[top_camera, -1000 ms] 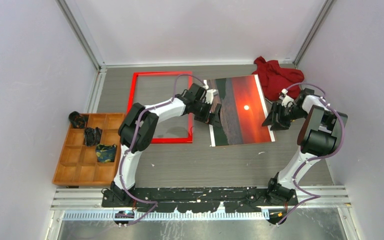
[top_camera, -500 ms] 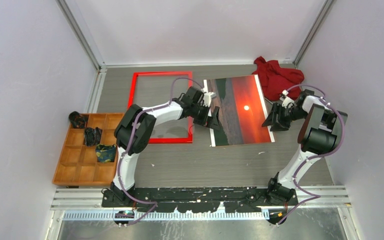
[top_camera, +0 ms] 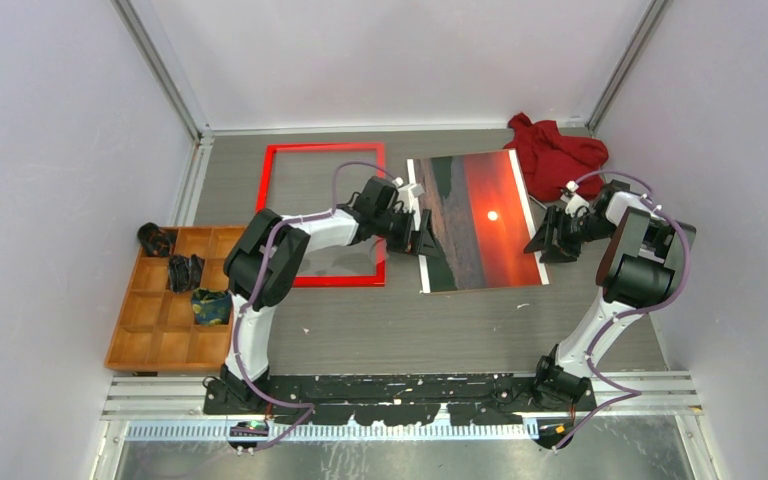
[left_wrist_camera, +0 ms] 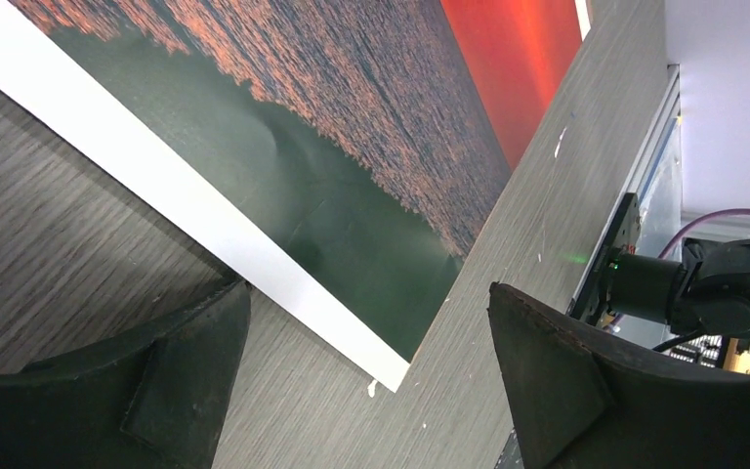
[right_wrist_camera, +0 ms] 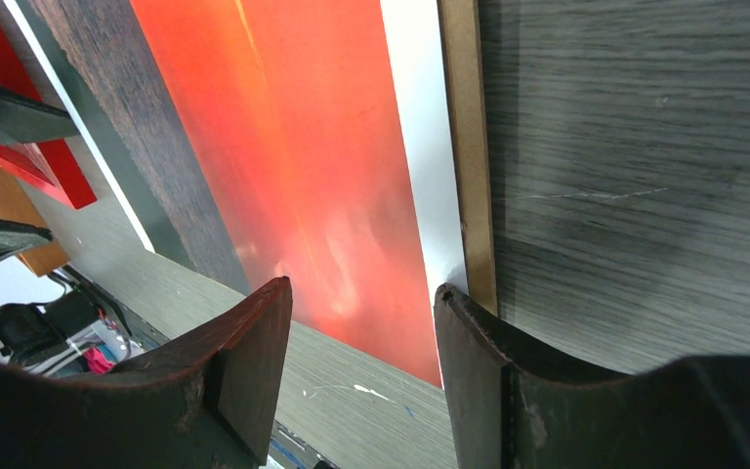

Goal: Take the photo out of the frame
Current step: Move the photo to the photo frame.

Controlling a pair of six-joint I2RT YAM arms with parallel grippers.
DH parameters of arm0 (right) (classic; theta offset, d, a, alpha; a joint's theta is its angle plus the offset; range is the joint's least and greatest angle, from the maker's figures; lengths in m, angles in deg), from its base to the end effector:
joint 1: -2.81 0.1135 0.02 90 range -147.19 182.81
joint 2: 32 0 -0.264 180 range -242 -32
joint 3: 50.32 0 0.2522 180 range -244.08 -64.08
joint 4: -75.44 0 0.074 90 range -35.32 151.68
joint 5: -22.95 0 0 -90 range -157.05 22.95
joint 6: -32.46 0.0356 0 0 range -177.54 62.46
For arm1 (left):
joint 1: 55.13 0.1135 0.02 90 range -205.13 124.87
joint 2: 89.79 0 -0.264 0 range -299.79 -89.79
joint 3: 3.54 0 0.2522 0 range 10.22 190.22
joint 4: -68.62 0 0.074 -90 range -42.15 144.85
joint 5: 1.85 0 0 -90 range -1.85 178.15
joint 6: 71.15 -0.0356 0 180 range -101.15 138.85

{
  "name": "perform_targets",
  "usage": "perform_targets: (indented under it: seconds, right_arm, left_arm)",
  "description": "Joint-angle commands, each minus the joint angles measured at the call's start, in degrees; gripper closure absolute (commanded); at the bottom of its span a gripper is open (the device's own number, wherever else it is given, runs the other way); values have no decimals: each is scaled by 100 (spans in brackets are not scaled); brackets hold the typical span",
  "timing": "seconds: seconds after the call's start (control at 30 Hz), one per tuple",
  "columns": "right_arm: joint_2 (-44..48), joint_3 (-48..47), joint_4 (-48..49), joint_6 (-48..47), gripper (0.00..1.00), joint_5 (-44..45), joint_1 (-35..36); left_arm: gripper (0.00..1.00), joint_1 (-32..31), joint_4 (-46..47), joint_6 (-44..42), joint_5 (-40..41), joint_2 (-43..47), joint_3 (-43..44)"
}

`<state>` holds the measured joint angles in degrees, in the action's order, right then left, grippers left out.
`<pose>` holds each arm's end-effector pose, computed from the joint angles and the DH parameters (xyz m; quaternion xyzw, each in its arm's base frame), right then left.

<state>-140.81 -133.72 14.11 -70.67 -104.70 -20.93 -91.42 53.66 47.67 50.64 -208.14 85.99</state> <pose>0.3188 -0.1165 0.1532 0.0783 0.9429 0.2975 0.1275 0.3419 -0.2780 0.1535 0.1827 0.8608 -0.4492 0.1541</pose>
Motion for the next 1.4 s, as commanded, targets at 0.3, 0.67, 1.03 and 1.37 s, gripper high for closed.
perform_targets:
  seconds: [0.3, 0.67, 1.03, 1.37]
  right_arm:
    - [-121, -66, -51, -67, 39, -80, -3]
    - [-172, -66, -59, -67, 39, -28, 1]
    - [-190, -67, -72, -66, 40, 3, 1]
    - [-223, -75, -88, -71, 39, 12, 1]
  left_arm:
    - [9, 115, 1141, 738, -410, 65, -429]
    - [12, 322, 2561, 1520, -798, 264, -994]
    - [13, 471, 3446, 2055, -988, 375, -1298]
    - [15, 500, 3638, 2229, -1065, 391, -1244]
